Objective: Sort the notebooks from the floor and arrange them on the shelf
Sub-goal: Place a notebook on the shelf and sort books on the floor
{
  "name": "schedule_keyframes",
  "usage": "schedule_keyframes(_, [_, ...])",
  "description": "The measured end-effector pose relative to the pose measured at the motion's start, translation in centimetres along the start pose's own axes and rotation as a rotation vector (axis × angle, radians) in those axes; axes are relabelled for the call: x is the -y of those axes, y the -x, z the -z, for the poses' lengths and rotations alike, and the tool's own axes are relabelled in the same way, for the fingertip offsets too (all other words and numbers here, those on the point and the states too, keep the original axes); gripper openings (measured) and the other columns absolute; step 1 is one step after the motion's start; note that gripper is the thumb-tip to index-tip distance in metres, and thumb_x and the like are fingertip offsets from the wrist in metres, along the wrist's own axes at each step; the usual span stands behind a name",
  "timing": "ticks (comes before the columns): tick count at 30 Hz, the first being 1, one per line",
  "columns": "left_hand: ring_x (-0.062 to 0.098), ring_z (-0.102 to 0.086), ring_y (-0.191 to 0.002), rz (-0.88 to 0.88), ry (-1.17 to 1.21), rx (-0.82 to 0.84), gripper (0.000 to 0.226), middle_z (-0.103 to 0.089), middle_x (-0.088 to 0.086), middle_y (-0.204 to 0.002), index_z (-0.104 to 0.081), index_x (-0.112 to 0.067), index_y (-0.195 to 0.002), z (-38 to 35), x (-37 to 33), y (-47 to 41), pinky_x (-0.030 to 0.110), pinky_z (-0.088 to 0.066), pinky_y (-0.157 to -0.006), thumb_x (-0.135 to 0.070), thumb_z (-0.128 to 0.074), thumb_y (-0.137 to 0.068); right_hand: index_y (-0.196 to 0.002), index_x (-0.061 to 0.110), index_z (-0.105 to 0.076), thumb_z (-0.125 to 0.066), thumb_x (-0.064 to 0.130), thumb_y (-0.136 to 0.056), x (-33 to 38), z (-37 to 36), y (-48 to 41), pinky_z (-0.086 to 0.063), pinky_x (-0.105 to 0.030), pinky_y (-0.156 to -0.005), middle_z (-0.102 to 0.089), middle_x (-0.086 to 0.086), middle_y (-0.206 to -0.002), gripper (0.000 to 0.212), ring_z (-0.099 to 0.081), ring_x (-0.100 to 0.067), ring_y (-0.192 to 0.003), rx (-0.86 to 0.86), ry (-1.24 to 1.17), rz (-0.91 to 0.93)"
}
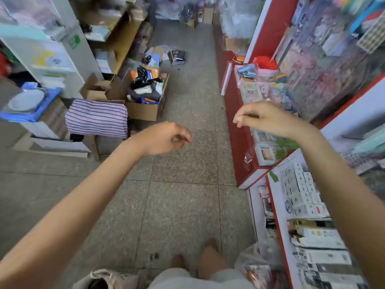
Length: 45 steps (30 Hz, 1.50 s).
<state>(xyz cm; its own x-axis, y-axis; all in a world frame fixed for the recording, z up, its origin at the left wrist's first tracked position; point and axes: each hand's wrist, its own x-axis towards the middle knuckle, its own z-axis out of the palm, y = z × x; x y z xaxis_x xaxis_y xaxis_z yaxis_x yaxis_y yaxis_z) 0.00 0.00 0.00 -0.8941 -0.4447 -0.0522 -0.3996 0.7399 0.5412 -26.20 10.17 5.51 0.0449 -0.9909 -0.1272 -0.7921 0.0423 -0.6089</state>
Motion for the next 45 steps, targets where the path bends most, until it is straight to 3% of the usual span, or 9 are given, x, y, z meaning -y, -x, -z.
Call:
schedule_keyframes(8, [0.011, -0.065, -0.091, 0.021, 0.046, -0.009, 0.017, -0.071, -0.001, -0.099, -0.069, -0.013, -0.103, -0.3, 2.3, -5.8, 0.027, -0.047, -0.080, -0.011, -0.058, -0.090, -0.095, 0.020, -0.068, -0.054, 0.016, -0.093, -4.7, -0.2, -5.2, -0.048, -0.040, -0.095, -0.068, 0.009, -0.088, 0.014, -0.064, -0.011, -0.092, -0.051, -0.057, -0.034])
schedule_keyframes(13, [0.004, -0.061, -0.088, 0.007, 0.073, -0.007, 0.018, -0.069, -0.005, -0.100, -0.069, -0.014, -0.104, 0.6, 3.9, -13.1, 0.010, -0.041, -0.071, -0.012, -0.058, -0.090, -0.094, 0.020, -0.068, -0.054, 0.018, -0.093, -9.5, 2.0, -11.4, -0.049, -0.041, -0.093, -0.069, 0.008, -0.088, 0.014, -0.064, -0.010, -0.090, -0.039, -0.083, -0.015])
schedule_keyframes(19, [0.002, -0.062, -0.089, 0.057, 0.085, -0.040, 0.017, -0.069, -0.009, -0.100, -0.068, -0.020, -0.104, 3.9, 6.7, -22.7, 0.027, -0.049, -0.076, -0.014, -0.059, -0.091, -0.095, 0.022, -0.066, -0.051, 0.018, -0.094, -14.6, 7.4, -18.8, -0.052, -0.038, -0.088, -0.070, 0.005, -0.091, 0.015, -0.065, -0.009, -0.088, -0.040, -0.106, -0.029])
schedule_keyframes(25, [0.000, -0.062, -0.091, 0.080, 0.121, -0.053, 0.015, -0.068, -0.012, -0.100, -0.068, -0.023, -0.103, 6.5, 10.0, -30.3, 0.031, -0.051, -0.080, -0.018, -0.059, -0.091, -0.097, 0.022, -0.067, -0.050, 0.020, -0.094, -18.5, 11.5, -25.9, -0.053, -0.032, -0.078, -0.069, 0.006, -0.089, 0.017, -0.063, -0.007, -0.082, -0.043, -0.073, -0.007])
schedule_keyframes(30, [-0.002, -0.062, -0.092, 0.115, 0.104, -0.031, 0.017, -0.069, -0.015, -0.099, -0.067, -0.025, -0.103, 8.8, 14.9, -35.4, 0.031, -0.051, -0.084, -0.016, -0.060, -0.091, -0.097, 0.021, -0.067, -0.051, 0.019, -0.094, -20.1, 13.7, -32.8, -0.051, -0.036, -0.084, -0.067, 0.007, -0.091, 0.016, -0.062, -0.009, -0.087, -0.009, -0.059, 0.031])
schedule_keyframes(33, [0.000, -0.062, -0.091, 0.109, 0.096, -0.043, 0.016, -0.069, -0.012, -0.100, -0.068, -0.022, -0.104, 10.9, 18.0, -39.2, 0.025, -0.050, -0.082, -0.017, -0.059, -0.091, -0.095, 0.021, -0.067, -0.051, 0.019, -0.093, -21.0, 14.9, -38.0, -0.051, -0.038, -0.083, -0.068, 0.006, -0.091, 0.016, -0.063, -0.010, -0.086, -0.012, -0.044, 0.043])
schedule_keyframes(37, [-0.007, -0.060, -0.090, 0.065, 0.157, -0.060, 0.016, -0.069, -0.012, -0.101, -0.067, -0.020, -0.105, 14.6, 22.5, -44.6, 0.005, -0.040, -0.073, -0.018, -0.058, -0.092, -0.093, 0.022, -0.067, -0.052, 0.019, -0.092, -22.1, 16.8, -45.4, -0.052, -0.039, -0.082, -0.067, 0.009, -0.086, 0.015, -0.063, -0.012, -0.085, -0.038, -0.041, 0.054])
schedule_keyframes(40, [-0.003, -0.062, -0.095, 0.006, 0.253, -0.064, 0.017, -0.069, -0.011, -0.101, -0.068, -0.017, -0.106, 17.9, 25.2, -48.9, 0.019, -0.049, -0.083, -0.014, -0.059, -0.092, -0.092, 0.023, -0.066, -0.052, 0.018, -0.093, -22.8, 19.0, -50.6, -0.051, -0.033, -0.080, -0.065, 0.011, -0.084, 0.015, -0.062, -0.010, -0.084, -0.078, -0.055, 0.038])
schedule_keyframes(45, [0.002, -0.062, -0.096, -0.021, 0.246, -0.137, 0.018, -0.066, -0.011, -0.103, -0.066, -0.020, -0.106, 22.2, 29.5, -56.0, 0.034, -0.051, -0.085, -0.014, -0.059, -0.091, -0.092, 0.021, -0.066, -0.052, 0.014, -0.093, -24.5, 22.5, -57.4, -0.039, -0.006, -0.071, -0.067, 0.010, -0.086, 0.016, -0.057, 0.008, -0.079, -0.116, -0.079, 0.031])
